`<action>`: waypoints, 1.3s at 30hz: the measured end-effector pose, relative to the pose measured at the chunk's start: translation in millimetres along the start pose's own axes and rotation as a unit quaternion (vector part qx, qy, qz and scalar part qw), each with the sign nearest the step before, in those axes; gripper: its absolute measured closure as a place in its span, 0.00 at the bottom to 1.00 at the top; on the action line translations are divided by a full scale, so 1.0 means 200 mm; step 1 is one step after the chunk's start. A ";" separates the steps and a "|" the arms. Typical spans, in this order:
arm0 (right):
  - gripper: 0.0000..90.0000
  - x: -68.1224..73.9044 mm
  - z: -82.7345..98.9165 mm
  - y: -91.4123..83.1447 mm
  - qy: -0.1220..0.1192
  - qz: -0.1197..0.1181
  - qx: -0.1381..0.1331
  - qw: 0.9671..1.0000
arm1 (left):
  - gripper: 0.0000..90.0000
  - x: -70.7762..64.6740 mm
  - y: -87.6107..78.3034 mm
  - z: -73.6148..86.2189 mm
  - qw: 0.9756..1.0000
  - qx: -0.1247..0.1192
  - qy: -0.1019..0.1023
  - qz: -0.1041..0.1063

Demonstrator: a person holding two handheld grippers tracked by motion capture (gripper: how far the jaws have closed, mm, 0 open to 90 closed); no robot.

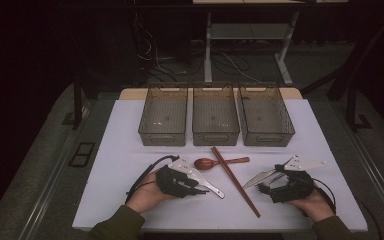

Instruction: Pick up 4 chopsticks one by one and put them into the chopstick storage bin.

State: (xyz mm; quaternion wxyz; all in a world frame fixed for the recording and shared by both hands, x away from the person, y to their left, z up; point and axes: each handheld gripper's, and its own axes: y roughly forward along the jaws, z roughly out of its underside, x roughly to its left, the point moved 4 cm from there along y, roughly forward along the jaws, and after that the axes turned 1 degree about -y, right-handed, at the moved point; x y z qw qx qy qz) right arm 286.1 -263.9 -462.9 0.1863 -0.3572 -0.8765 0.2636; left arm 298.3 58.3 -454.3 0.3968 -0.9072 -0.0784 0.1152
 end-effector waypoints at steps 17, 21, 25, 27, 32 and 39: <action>0.01 0.00 0.00 0.00 -0.003 -0.002 0.002 1.000 | 0.87 0.01 0.11 0.00 0.999 0.020 0.036 -0.003; 0.01 0.00 0.00 0.00 -0.004 -0.003 0.003 1.000 | 0.88 0.01 0.11 0.00 0.999 0.021 0.039 -0.003; 0.01 0.00 0.00 0.00 -0.003 -0.003 0.003 1.000 | 0.88 0.00 0.11 0.00 0.999 0.024 0.044 -0.001; 0.01 0.00 0.00 0.00 -0.004 -0.003 0.002 1.000 | 0.88 0.01 0.11 0.01 0.999 0.023 0.046 -0.001; 0.01 0.00 0.00 0.00 -0.003 -0.003 0.002 1.000 | 0.89 0.01 0.10 0.02 0.999 0.025 0.044 0.001; 0.01 0.00 0.00 0.00 -0.002 -0.002 0.001 1.000 | 0.89 0.02 0.06 0.05 0.999 0.026 0.034 -0.003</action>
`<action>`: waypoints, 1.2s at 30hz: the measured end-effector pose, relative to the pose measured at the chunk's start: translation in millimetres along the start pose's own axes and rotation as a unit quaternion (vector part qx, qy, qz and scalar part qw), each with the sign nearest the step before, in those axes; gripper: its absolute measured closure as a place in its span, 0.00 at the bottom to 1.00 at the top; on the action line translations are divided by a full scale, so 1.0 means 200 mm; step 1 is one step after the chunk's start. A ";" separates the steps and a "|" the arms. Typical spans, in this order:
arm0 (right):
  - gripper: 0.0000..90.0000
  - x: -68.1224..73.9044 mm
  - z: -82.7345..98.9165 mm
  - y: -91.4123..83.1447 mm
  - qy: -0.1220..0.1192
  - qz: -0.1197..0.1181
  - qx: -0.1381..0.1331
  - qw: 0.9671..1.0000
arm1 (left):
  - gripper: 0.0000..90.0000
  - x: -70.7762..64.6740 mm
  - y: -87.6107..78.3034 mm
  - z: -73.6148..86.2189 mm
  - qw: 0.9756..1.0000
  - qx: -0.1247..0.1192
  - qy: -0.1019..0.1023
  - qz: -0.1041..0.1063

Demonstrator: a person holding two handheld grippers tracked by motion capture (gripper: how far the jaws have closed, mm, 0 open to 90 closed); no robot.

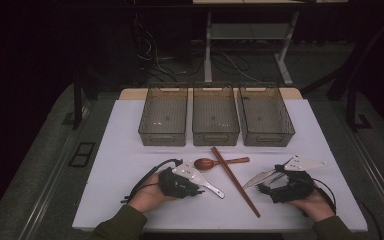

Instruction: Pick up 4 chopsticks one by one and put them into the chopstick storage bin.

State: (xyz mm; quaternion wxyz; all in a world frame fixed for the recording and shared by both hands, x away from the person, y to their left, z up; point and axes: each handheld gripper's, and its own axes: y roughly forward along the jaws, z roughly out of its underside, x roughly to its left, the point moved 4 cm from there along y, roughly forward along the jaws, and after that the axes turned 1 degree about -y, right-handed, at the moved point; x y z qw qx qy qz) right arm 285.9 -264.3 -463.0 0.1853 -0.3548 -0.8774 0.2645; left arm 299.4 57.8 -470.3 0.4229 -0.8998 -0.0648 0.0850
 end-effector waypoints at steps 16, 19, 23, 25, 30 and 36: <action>0.01 0.00 0.00 0.00 0.001 0.001 0.001 1.000 | 0.89 0.05 -0.09 0.09 0.999 0.004 -0.022 -0.030; 0.01 0.00 0.00 0.00 0.001 0.001 0.001 1.000 | 0.89 0.06 -0.10 0.10 0.999 0.005 -0.025 -0.033; 0.01 0.00 0.00 0.00 0.001 0.001 0.001 1.000 | 0.89 0.08 -0.12 0.12 0.999 0.010 -0.028 -0.045; 0.01 0.00 0.00 0.00 0.001 0.001 0.001 1.000 | 0.89 0.09 -0.12 0.12 0.998 0.010 -0.029 -0.048; 0.01 0.00 0.00 0.00 0.001 0.000 0.001 1.000 | 0.89 0.13 -0.15 0.14 0.997 0.013 -0.039 -0.070; 0.01 0.00 0.00 0.00 0.000 0.000 0.001 1.000 | 0.86 0.15 -0.17 0.14 0.996 -0.011 -0.062 -0.068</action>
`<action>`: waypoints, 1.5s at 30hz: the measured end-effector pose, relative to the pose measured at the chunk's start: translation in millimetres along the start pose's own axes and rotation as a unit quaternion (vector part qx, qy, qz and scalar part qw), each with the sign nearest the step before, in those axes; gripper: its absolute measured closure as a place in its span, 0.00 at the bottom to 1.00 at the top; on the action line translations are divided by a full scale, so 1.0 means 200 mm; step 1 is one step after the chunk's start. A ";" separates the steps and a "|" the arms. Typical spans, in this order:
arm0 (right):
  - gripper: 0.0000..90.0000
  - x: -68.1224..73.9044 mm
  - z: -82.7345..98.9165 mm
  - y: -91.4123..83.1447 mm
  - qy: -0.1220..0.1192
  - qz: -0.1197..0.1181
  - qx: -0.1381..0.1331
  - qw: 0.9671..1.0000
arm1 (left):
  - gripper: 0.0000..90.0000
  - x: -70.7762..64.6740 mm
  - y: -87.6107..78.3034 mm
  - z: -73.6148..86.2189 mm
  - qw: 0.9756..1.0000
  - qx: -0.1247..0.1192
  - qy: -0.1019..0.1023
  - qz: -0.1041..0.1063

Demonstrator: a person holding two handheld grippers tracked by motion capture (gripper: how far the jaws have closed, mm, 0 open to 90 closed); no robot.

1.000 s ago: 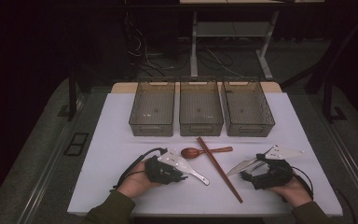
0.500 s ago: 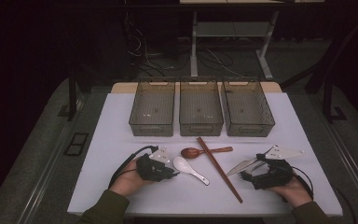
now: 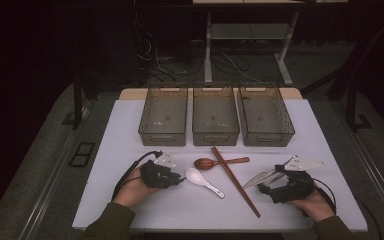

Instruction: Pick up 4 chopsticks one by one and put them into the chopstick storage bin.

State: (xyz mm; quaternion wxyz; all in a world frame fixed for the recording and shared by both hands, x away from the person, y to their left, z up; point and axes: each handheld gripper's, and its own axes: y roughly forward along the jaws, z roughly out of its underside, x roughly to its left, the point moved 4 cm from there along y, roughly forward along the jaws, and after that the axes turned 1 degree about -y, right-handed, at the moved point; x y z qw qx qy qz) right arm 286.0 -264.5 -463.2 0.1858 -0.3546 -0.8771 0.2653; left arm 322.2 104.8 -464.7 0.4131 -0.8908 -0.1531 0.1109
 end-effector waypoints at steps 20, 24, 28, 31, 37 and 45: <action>0.01 0.00 0.00 0.00 -0.001 -0.001 0.002 1.000 | 0.91 0.03 0.03 0.00 1.000 0.008 -0.011 -0.015; 0.01 0.00 0.00 0.00 -0.001 0.000 0.002 1.000 | 0.94 0.04 0.04 0.00 1.000 0.003 -0.013 -0.016; 0.01 0.00 0.00 0.00 -0.003 0.000 0.003 1.000 | 0.95 0.04 0.04 -0.01 1.000 0.005 -0.010 -0.019; 0.01 0.00 0.00 0.01 -0.003 0.000 0.004 1.000 | 0.95 0.07 0.04 -0.02 0.999 0.000 -0.019 -0.027; 0.01 0.00 0.00 0.01 -0.004 0.000 0.006 1.000 | 0.95 0.19 0.05 -0.08 0.997 -0.010 -0.051 -0.052; 0.01 0.00 0.00 0.01 -0.003 0.000 0.005 1.000 | 0.94 0.33 0.09 -0.12 0.994 -0.016 -0.081 -0.077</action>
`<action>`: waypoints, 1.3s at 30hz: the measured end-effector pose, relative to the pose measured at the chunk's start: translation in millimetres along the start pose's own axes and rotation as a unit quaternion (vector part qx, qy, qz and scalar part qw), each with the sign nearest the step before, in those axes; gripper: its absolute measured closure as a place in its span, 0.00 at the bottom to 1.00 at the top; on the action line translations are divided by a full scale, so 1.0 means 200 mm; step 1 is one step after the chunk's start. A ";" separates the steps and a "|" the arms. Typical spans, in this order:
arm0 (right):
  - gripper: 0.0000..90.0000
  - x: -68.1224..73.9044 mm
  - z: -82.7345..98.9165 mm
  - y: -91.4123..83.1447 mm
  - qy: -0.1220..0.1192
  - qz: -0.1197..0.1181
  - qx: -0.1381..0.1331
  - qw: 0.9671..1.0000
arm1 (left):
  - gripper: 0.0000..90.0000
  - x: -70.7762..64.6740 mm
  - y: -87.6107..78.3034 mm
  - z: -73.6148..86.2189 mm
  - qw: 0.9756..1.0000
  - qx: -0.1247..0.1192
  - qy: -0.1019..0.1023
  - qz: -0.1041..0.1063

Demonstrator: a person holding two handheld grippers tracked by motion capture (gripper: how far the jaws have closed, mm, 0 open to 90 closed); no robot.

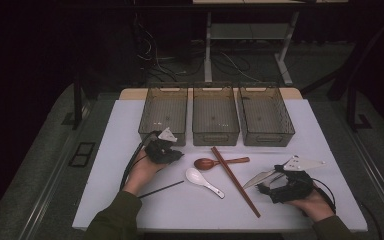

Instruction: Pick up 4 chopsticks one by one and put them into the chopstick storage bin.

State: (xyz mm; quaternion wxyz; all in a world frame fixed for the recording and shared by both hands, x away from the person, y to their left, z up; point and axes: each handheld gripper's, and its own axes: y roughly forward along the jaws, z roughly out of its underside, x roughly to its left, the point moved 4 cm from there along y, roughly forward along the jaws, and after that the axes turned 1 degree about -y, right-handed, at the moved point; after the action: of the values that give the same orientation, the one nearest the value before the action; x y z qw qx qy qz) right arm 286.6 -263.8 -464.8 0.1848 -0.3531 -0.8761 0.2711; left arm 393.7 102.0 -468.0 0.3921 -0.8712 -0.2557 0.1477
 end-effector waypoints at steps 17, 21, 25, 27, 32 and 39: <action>0.01 0.00 0.00 -0.01 0.000 -0.001 -0.004 1.000 | 0.71 0.01 -0.23 0.15 0.999 -0.026 -0.040 -0.007; 0.01 0.01 0.00 -0.01 -0.002 -0.002 -0.003 1.000 | 0.72 0.01 -0.30 0.24 0.999 -0.017 -0.051 -0.012; 0.01 0.00 0.00 0.00 -0.001 -0.001 -0.003 1.000 | 0.75 -0.01 -0.35 0.33 0.998 -0.009 -0.055 -0.019; 0.01 0.00 0.00 0.00 -0.002 -0.001 -0.002 1.000 | 0.78 -0.01 -0.36 0.34 0.998 -0.007 -0.052 -0.022; 0.01 0.01 0.00 0.00 -0.002 -0.001 -0.001 1.000 | 0.85 0.00 -0.37 0.37 0.998 -0.005 -0.053 -0.022; 0.01 0.01 0.00 0.00 -0.002 -0.001 -0.001 1.000 | 0.90 -0.01 -0.35 0.38 0.999 0.006 -0.048 -0.017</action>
State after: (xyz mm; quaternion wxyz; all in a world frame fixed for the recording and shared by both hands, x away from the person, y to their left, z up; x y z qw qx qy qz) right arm 285.7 -263.1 -464.5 0.1827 -0.3520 -0.8772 0.2707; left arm 333.8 185.7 -463.1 0.3873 -0.8560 -0.2885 0.1845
